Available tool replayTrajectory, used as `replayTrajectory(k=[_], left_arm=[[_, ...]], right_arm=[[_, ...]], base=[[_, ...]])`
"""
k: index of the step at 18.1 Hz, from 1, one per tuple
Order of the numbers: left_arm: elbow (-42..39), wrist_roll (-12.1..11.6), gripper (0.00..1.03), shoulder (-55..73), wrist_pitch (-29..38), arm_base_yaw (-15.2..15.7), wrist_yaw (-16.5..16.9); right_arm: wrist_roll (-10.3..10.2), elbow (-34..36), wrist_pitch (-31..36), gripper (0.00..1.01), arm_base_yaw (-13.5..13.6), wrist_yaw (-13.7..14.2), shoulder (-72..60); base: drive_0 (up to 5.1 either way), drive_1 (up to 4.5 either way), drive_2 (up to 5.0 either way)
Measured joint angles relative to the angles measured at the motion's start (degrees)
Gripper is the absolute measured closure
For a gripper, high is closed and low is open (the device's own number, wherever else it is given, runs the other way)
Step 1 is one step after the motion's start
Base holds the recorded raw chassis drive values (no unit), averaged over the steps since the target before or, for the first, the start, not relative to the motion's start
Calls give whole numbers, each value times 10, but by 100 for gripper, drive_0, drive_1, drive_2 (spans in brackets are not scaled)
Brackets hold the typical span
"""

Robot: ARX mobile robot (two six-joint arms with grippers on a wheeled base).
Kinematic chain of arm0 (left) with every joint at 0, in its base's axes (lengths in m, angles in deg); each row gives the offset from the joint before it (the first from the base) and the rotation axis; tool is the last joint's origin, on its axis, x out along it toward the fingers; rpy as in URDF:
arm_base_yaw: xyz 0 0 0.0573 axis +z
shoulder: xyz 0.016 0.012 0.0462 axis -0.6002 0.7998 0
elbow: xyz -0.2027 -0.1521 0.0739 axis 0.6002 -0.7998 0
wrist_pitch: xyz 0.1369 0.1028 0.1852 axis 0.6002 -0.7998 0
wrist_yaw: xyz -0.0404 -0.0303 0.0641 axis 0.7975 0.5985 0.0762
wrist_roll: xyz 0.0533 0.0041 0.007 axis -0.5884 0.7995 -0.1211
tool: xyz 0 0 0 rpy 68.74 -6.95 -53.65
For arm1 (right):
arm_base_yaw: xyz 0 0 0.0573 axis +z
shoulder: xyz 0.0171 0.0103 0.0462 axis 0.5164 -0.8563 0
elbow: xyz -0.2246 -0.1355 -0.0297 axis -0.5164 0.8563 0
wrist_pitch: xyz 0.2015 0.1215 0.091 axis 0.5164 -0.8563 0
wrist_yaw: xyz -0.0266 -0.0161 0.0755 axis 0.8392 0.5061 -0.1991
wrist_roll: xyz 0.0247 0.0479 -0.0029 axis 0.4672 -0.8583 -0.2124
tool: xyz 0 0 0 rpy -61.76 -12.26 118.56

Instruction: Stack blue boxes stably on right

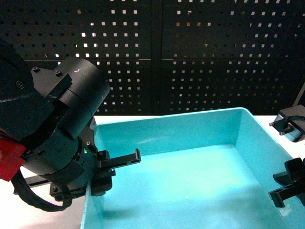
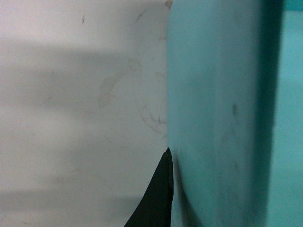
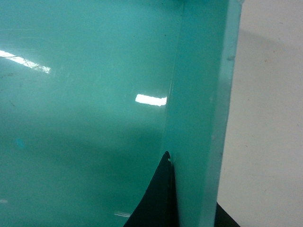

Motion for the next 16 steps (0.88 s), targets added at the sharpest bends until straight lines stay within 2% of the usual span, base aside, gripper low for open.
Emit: replayTrajectory(k=[2,7,8,9,11,13,16], left_arm=[[-4,-29,97,-4,42,5,-21],[46,-106,97,-68,89,27,-23],[79,-119,97,-99,93,37,-9],[139,-125,97,-100,44,42,-8],[217,-143,97,-100,17,38,-8],[237,-154,97,-113,22,30,-13],[217,-160,97,-143,45,19,-40]], right_arm=[[-4,0,15,99,-3,-10,9],[-12,-74,23,99,-15,-24,59],[-31,-134,-5,99,-22,-34,99],[-48,-173,-31,99,-22,-39,119],[-61,-198,-32,99,-30,-37,138],[-66,-216,-28,99,-34,-33,154],[-67,-214,-6,99,-37,-31,173]], base=[[0,0,0],[0,0,0],[0,0,0],[0,0,0],[0,0,0],[0,0,0],[0,0,0]])
